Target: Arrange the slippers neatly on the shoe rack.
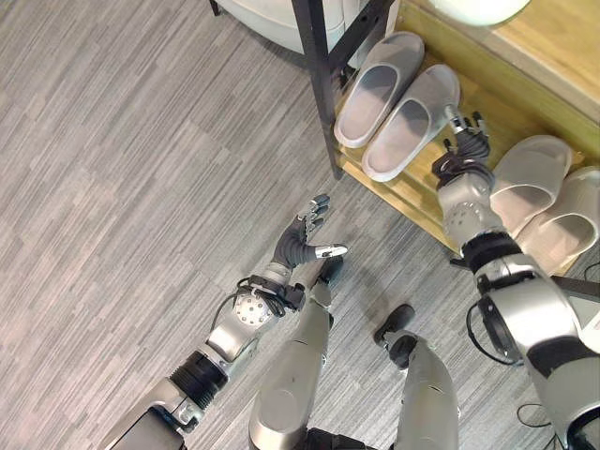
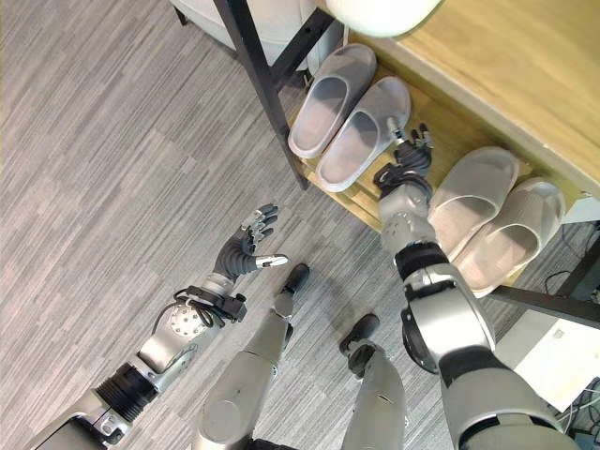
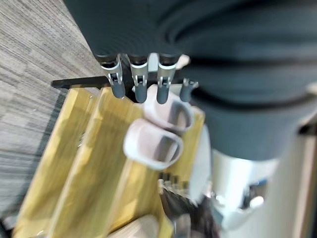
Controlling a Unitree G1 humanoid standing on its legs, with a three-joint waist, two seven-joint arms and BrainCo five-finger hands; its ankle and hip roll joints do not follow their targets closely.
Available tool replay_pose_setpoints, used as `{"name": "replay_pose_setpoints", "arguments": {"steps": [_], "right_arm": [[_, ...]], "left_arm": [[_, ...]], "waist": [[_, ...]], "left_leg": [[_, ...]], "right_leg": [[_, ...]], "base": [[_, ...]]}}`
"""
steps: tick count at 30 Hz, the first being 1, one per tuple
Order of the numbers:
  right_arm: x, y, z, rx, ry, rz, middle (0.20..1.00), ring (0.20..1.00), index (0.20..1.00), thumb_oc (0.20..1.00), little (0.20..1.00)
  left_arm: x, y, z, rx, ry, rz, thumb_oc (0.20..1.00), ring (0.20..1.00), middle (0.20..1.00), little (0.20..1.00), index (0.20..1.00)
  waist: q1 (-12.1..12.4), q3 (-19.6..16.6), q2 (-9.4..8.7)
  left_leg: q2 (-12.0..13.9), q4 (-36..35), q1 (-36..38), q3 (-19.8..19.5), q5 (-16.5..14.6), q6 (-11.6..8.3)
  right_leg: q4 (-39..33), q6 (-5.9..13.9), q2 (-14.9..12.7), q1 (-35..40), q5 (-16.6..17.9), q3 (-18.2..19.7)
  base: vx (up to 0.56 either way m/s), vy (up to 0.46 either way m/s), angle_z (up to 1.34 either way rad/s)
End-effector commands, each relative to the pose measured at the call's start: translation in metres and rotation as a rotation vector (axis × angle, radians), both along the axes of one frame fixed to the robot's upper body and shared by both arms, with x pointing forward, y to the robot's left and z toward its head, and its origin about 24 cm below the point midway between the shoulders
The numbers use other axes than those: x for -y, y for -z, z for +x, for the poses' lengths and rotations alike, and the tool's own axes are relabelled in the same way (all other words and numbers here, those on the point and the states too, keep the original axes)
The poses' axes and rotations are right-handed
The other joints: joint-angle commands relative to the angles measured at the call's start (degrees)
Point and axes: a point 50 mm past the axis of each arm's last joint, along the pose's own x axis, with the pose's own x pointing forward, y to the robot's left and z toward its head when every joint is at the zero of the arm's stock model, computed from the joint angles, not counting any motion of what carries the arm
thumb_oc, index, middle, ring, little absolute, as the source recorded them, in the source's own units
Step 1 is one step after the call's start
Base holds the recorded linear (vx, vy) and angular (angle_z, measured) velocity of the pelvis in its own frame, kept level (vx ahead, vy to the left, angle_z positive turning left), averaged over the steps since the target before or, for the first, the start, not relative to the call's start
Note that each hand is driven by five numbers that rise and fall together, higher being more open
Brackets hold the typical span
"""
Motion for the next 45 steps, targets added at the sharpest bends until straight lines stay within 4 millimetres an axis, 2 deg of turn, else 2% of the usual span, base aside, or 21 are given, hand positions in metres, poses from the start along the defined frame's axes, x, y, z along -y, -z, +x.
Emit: {"name": "replay_pose_setpoints", "arguments": {"steps": [1,6,9,10,12,14,16,19,22,23,24,25,28,29,30,32,34,35,37,40,45], "right_arm": [[-0.008,0.022,-0.010,0.018,-0.038,-0.175,1.000,1.000,1.000,1.000,1.000],[-0.029,0.079,-0.054,-0.081,-0.197,-0.231,1.000,1.000,1.000,1.000,1.000],[-0.015,0.113,-0.089,-0.170,-0.233,-0.279,1.000,1.000,1.000,1.000,1.000],[-0.015,0.113,-0.090,-0.172,-0.233,-0.280,1.000,1.000,1.000,1.000,1.000],[0.013,0.153,-0.135,-0.325,-0.247,-0.408,1.000,1.000,1.000,1.000,1.000],[0.016,0.160,-0.141,-0.353,-0.255,-0.418,1.000,1.000,1.000,1.000,1.000],[0.027,0.181,-0.153,-0.461,-0.259,-0.461,1.000,1.000,1.000,1.000,1.000],[0.034,0.192,-0.155,-0.519,-0.247,-0.509,1.000,1.000,1.000,1.000,1.000],[0.040,0.195,-0.152,-0.535,-0.226,-0.547,1.000,1.000,1.000,1.000,1.000],[0.044,0.197,-0.147,-0.550,-0.213,-0.572,1.000,1.000,1.000,1.000,1.000],[0.045,0.196,-0.146,-0.548,-0.210,-0.572,1.000,1.000,1.000,1.000,1.000],[0.046,0.196,-0.143,-0.549,-0.202,-0.565,1.000,1.000,1.000,1.000,1.000],[0.049,0.197,-0.141,-0.558,-0.199,-0.574,1.000,1.000,1.000,1.000,1.000],[0.049,0.196,-0.141,-0.556,-0.199,-0.573,1.000,1.000,1.000,1.000,1.000],[0.047,0.199,-0.142,-0.566,-0.206,-0.568,1.000,1.000,1.000,1.000,1.000],[0.045,0.201,-0.146,-0.573,-0.215,-0.558,1.000,1.000,1.000,1.000,1.000],[0.041,0.206,-0.152,-0.588,-0.218,-0.526,1.000,1.000,1.000,1.000,1.000],[0.041,0.206,-0.152,-0.588,-0.218,-0.526,1.000,1.000,1.000,1.000,1.000],[0.037,0.210,-0.155,-0.591,-0.210,-0.496,1.000,1.000,1.000,1.000,1.000],[0.036,0.210,-0.154,-0.579,-0.205,-0.501,1.000,1.000,1.000,1.000,1.000],[0.038,0.210,-0.160,-0.567,-0.219,-0.528,1.000,1.000,1.000,1.000,1.000]], "left_arm": [[-0.001,-0.003,-0.002,0.018,0.008,-0.056,1.000,1.000,1.000,1.000,1.000],[-0.027,0.025,-0.009,-0.104,-0.122,-0.103,1.000,1.000,1.000,1.000,1.000],[-0.047,0.047,-0.021,-0.186,-0.210,-0.076,1.000,1.000,1.000,1.000,1.000],[-0.047,0.048,-0.022,-0.188,-0.210,-0.076,1.000,1.000,1.000,1.000,1.000],[-0.060,0.078,-0.041,-0.290,-0.178,0.092,1.000,1.000,1.000,1.000,1.000],[-0.059,0.083,-0.045,-0.307,-0.135,0.143,1.000,1.000,1.000,1.000,1.000],[-0.049,0.092,-0.050,-0.333,0.005,0.279,1.000,1.000,1.000,1.000,1.000],[-0.028,0.087,-0.047,-0.277,0.144,0.395,1.000,1.000,1.000,1.000,1.000],[-0.005,0.069,-0.039,-0.158,0.264,0.493,1.000,1.000,1.000,1.000,1.000],[0.031,0.035,-0.030,0.043,0.416,0.547,1.000,1.000,1.000,1.000,1.000],[0.032,0.034,-0.030,0.044,0.418,0.548,1.000,1.000,1.000,1.000,1.000],[0.051,0.009,-0.029,0.156,0.505,0.521,1.000,1.000,1.000,1.000,1.000],[0.069,-0.042,-0.036,0.357,0.624,0.455,1.000,1.000,1.000,1.000,1.000],[0.068,-0.043,-0.037,0.356,0.624,0.456,1.000,1.000,1.000,1.000,1.000],[0.072,-0.080,-0.047,0.432,0.693,0.245,1.000,1.000,1.000,1.000,1.000],[0.064,-0.099,-0.047,0.459,0.676,0.109,1.000,1.000,1.000,1.000,1.000],[0.048,-0.126,-0.041,0.566,0.518,-0.005,1.000,1.000,1.000,1.000,1.000],[0.048,-0.126,-0.041,0.566,0.516,-0.005,1.000,1.000,1.000,1.000,1.000],[0.025,-0.142,-0.024,0.688,0.215,0.033,1.000,1.000,1.000,1.000,1.000],[0.007,-0.152,-0.004,0.796,-0.079,0.197,1.000,1.000,1.000,1.000,1.000],[-0.036,-0.177,0.027,1.015,-0.552,0.748,1.000,1.000,1.000,1.000,1.000]], "waist": [[-1.8,-5.4,-2.50],[-5.1,-10.0,-3.53],[-7.8,-13.3,-3.83],[-7.7,-13.3,-3.79],[-11.7,-17.0,-3.07],[-12.2,-17.6,-2.88],[-14.1,-19.5,-2.41],[-15.6,-20.3,-2.13],[-16.6,-20.5,-1.86],[-18.2,-20.9,-1.40],[-18.1,-20.8,-1.39],[-19.0,-21.0,-1.06],[-19.6,-21.3,-0.67],[-19.6,-21.3,-0.71],[-19.5,-21.5,-0.60],[-19.4,-21.7,-0.66],[-18.8,-21.9,-0.97],[-18.9,-21.9,-0.95],[-18.1,-22.1,-1.32],[-18.0,-22.1,-1.42],[-18.9,-22.3,-0.93]], "left_leg": [[2.0,-1.6,4.4,4.8,-8.1,1.05],[3.7,-8.1,11.7,7.3,-6.1,1.09],[4.8,-12.0,17.4,9.6,-5.7,1.07],[4.8,-12.2,17.6,9.7,-5.6,1.07],[5.5,-15.0,22.6,13.1,-5.7,0.63],[5.7,-15.0,22.9,13.9,-5.9,0.55],[6.0,-15.0,24.3,15.7,-6.6,0.54],[6.3,-15.0,26.0,16.5,-7.3,0.68],[6.5,-15.0,26.7,17.1,-7.8,0.68],[6.5,-15.0,27.1,17.7,-8.1,0.62],[6.5,-15.0,27.2,17.7,-8.1,0.62],[6.5,-15.0,27.3,18.0,-8.2,0.58],[6.6,-15.0,27.5,18.5,-8.3,0.51],[6.6,-15.0,27.5,18.5,-8.3,0.51],[6.7,-15.0,27.7,18.7,-8.3,0.43],[6.8,-15.0,27.9,18.6,-8.3,0.33],[6.9,-15.0,28.2,18.3,-8.3,0.20],[6.9,-15.0,28.2,18.3,-8.3,0.19],[7.0,-15.0,28.4,17.8,-8.2,0.08],[7.0,-15.0,28.5,17.5,-8.2,-0.02],[7.0,-15.0,29.0,18.2,-8.7,0.05]], "right_leg": [[-11.7,4.74,0.2,8.6,2.1,2.9],[-20.7,5.57,1.9,15.4,6.0,3.6],[-25.3,5.88,2.6,19.4,7.6,4.8],[-25.4,5.87,2.7,19.6,7.7,4.8],[-30.5,6.35,3.6,23.1,9.5,7.1],[-31.1,6.50,3.7,23.2,9.9,7.5],[-31.4,6.53,4.2,23.3,9.8,9.4],[-31.4,6.44,4.5,24.3,9.4,10.7],[-31.4,6.45,4.6,24.5,9.2,11.4],[-31.4,6.47,4.7,24.5,9.2,12.0],[-31.4,6.47,4.7,24.5,9.2,12.1],[-31.4,6.54,4.8,24.4,9.3,12.4],[-31.4,6.63,4.9,24.2,9.3,12.6],[-31.4,6.63,4.9,24.2,9.3,12.6],[-31.4,6.60,4.9,24.3,9.2,12.8],[-31.4,6.50,5.0,24.6,9.0,12.8],[-31.4,6.14,5.1,25.3,8.6,12.6],[-31.4,6.14,5.1,25.4,8.6,12.6],[-31.4,5.90,5.2,26.1,8.3,12.1],[-31.4,5.93,5.4,26.5,8.1,11.6],[-31.4,6.50,5.2,26.0,8.6,12.0]], "base": [[0.04,-0.012,-0.21],[0.07,0.019,-0.38],[0.09,0.013,-0.52],[0.12,0.011,-0.64],[0.10,0.007,-0.55],[0.03,-0.002,-0.38],[0.07,-0.025,-0.48],[0.07,-0.037,-0.40],[0.04,-0.031,-0.23],[0.03,-0.027,-0.13],[0.03,-0.028,-0.06],[0.01,-0.005,-0.12],[0.01,-0.012,-0.12],[0.01,-0.030,-0.14],[0.01,-0.036,-0.13],[0.02,-0.039,-0.04],[0.02,-0.041,0.10],[0.04,-0.058,0.16],[0.04,-0.056,0.11],[0.04,-0.030,0.10],[0.06,0.011,0.01]]}}
